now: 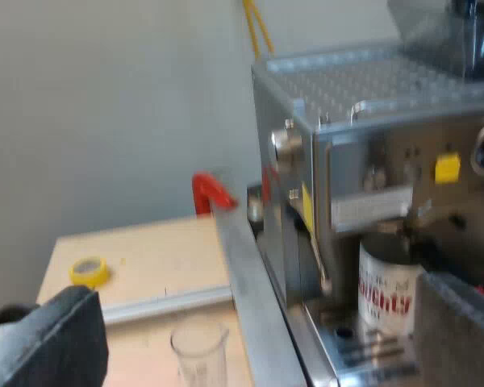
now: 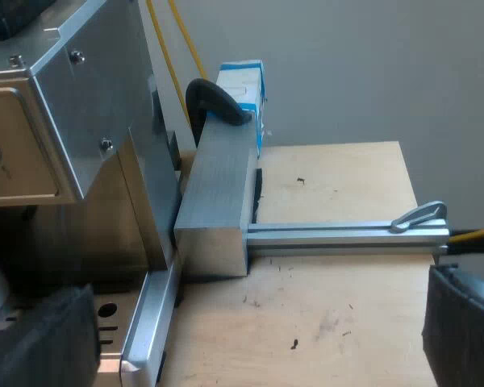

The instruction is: Place mug into machine

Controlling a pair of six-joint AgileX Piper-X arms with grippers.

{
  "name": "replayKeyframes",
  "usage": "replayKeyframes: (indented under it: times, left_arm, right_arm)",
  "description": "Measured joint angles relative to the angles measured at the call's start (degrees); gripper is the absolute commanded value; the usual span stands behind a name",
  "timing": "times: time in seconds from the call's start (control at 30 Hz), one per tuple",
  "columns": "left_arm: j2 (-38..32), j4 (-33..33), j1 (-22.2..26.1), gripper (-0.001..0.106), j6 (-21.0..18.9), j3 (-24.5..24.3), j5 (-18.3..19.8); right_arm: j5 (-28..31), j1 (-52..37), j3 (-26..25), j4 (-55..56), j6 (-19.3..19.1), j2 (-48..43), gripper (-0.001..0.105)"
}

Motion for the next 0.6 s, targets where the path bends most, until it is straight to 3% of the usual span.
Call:
replayKeyframes:
  times: [0.33,0.47,0.6]
  left_arm:
    - [0.00,10.44,0.00,0.078,0.00,0.11,-0.15]
    - [0.00,9.81,0.00,0.078,0.00,1.26,-0.55]
    - [0.00,4.24,0.00,0.078,0.00,5.59,-1.98]
  right_arm:
    - [4.89,0.00,3.78,3.84,2.08,-1.87,0.082]
    - [4.89,0.00,4.90,3.54,2.20,-1.87,0.082]
    - [4.56,0.00,8.47,1.34,2.20,-1.87,0.082]
